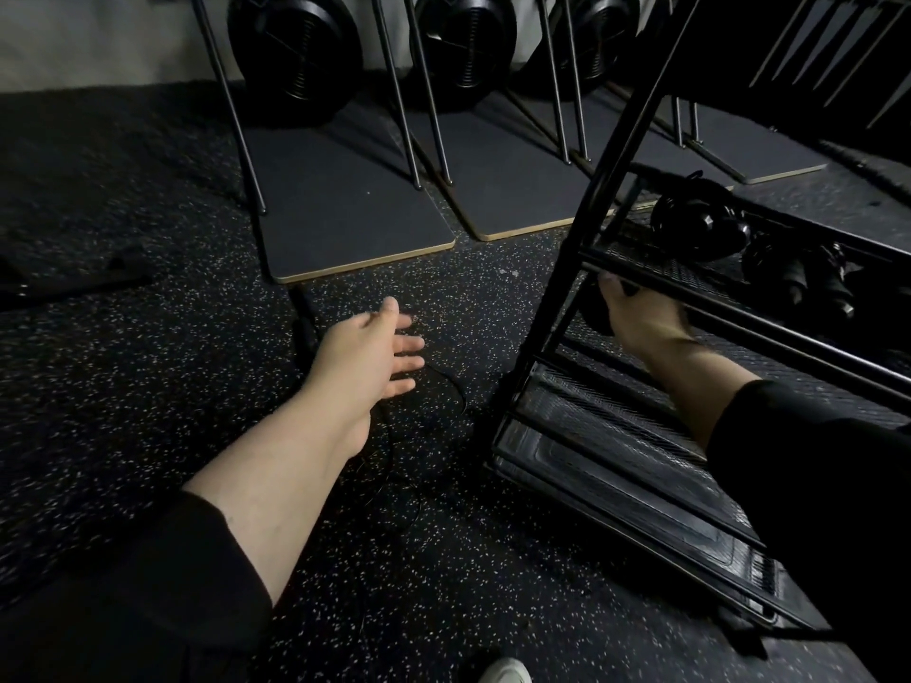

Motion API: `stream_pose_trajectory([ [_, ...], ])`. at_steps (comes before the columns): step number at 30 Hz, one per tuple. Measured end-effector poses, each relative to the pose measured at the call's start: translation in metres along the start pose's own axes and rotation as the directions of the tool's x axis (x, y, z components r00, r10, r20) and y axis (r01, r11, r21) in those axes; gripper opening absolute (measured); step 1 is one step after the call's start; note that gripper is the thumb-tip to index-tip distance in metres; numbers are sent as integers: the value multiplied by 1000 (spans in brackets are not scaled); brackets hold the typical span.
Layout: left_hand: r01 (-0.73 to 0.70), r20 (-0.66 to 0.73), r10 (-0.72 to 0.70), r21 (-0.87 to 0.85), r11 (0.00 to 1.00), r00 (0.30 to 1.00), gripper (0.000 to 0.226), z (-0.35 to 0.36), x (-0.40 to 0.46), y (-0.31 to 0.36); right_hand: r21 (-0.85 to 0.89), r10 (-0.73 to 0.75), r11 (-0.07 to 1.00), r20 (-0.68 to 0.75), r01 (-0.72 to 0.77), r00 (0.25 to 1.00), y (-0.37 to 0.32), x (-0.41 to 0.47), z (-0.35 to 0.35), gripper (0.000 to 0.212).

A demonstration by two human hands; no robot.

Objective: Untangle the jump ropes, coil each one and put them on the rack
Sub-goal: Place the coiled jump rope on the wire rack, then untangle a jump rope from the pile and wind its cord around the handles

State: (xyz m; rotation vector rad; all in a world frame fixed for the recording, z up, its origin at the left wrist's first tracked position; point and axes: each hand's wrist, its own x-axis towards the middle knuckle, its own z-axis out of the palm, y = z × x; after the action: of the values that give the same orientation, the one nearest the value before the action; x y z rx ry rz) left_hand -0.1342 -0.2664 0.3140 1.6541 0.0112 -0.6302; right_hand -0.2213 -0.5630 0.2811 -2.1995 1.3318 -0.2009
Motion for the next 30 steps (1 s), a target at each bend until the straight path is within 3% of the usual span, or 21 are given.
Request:
stream_pose_trajectory([
  [4,7,-61,-9,-38,999,998,41,-11,8,5,58,-113,991,-113,120,987,-5,-14,5,51],
  [6,-15,-99,11,-46,999,995,41,-21,13,3,82,-232,961,-292,266,928,-4,-34,4,36],
  [8,-66,-168,57,-47,997,984,40,-37,16,-1,113,-357,903,-337,414,871,0,-67,6,31],
  [13,-122,-381,87,-69,990,921,53,-94,20,-20,269,-570,777,-85,569,818,-6,-148,61,48],
  [17,-88,-467,9,-149,985,884,58,-143,15,-44,337,-551,814,192,473,812,-43,-178,129,38],
  [20,-55,-470,-39,-184,981,882,55,-186,12,-64,304,-508,856,344,419,790,-75,-188,177,28],
  [23,2,-442,-47,-102,995,896,38,-226,18,-89,199,-451,892,460,406,765,-96,-188,219,22],
  [30,80,-362,-63,34,996,930,23,-260,73,-150,87,-366,914,601,397,711,-98,-160,313,25],
])
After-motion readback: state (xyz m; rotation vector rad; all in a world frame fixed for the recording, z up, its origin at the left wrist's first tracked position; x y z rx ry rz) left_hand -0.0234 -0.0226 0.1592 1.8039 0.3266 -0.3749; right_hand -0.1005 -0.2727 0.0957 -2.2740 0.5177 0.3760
